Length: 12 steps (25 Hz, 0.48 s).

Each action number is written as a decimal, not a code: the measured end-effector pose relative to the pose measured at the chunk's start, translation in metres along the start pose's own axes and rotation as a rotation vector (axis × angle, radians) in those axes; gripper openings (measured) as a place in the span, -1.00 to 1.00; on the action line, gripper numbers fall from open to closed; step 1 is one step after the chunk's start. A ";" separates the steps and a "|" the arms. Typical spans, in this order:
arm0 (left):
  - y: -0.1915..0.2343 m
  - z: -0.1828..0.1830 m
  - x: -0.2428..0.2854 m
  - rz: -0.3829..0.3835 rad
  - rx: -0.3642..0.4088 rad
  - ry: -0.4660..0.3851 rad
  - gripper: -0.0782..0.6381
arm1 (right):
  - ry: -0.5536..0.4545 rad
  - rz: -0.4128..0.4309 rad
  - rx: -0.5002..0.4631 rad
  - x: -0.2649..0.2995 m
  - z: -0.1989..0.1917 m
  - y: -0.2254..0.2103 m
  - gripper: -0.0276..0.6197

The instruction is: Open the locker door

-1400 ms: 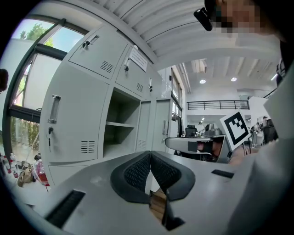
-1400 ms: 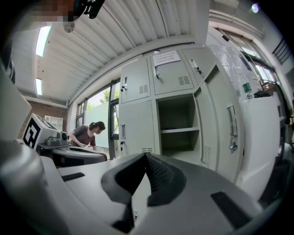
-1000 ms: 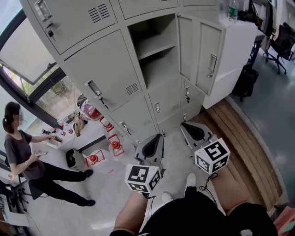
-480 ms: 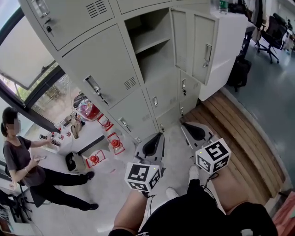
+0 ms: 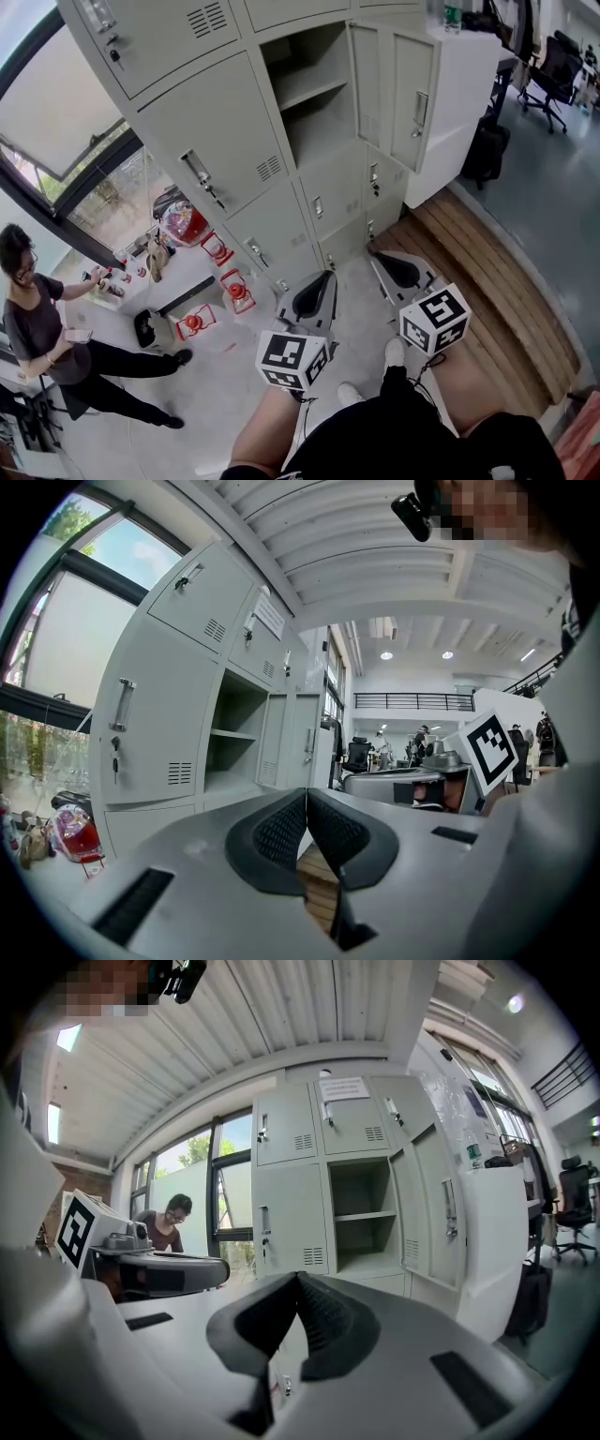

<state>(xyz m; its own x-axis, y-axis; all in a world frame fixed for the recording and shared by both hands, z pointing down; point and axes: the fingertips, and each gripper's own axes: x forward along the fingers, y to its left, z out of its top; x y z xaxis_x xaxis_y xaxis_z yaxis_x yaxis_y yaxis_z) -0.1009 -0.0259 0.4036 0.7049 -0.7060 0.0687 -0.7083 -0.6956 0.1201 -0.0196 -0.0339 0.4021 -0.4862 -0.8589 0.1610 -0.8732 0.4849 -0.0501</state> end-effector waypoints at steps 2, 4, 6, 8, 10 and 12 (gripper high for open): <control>-0.002 0.001 -0.003 0.003 0.003 -0.005 -0.73 | -0.003 0.001 -0.002 -0.003 0.001 0.001 -0.75; -0.004 0.002 -0.005 0.004 0.004 -0.007 -0.73 | -0.006 0.001 -0.002 -0.006 0.001 0.002 -0.75; -0.006 0.002 -0.006 0.003 0.006 -0.008 -0.73 | -0.009 0.001 0.000 -0.008 0.001 0.003 -0.75; -0.009 0.002 -0.007 0.002 0.007 -0.008 -0.73 | -0.012 0.002 0.003 -0.010 0.002 0.004 -0.75; -0.011 0.002 -0.008 0.002 0.009 -0.008 -0.73 | -0.014 0.002 0.006 -0.013 0.002 0.004 -0.75; -0.013 0.002 -0.008 0.000 0.011 -0.007 -0.73 | -0.017 0.000 0.009 -0.015 0.001 0.004 -0.75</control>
<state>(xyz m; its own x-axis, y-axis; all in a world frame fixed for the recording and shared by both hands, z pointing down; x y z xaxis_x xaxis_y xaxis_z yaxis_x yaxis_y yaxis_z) -0.0973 -0.0114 0.3995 0.7046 -0.7069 0.0617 -0.7088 -0.6969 0.1093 -0.0156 -0.0189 0.3981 -0.4869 -0.8614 0.1446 -0.8733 0.4836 -0.0592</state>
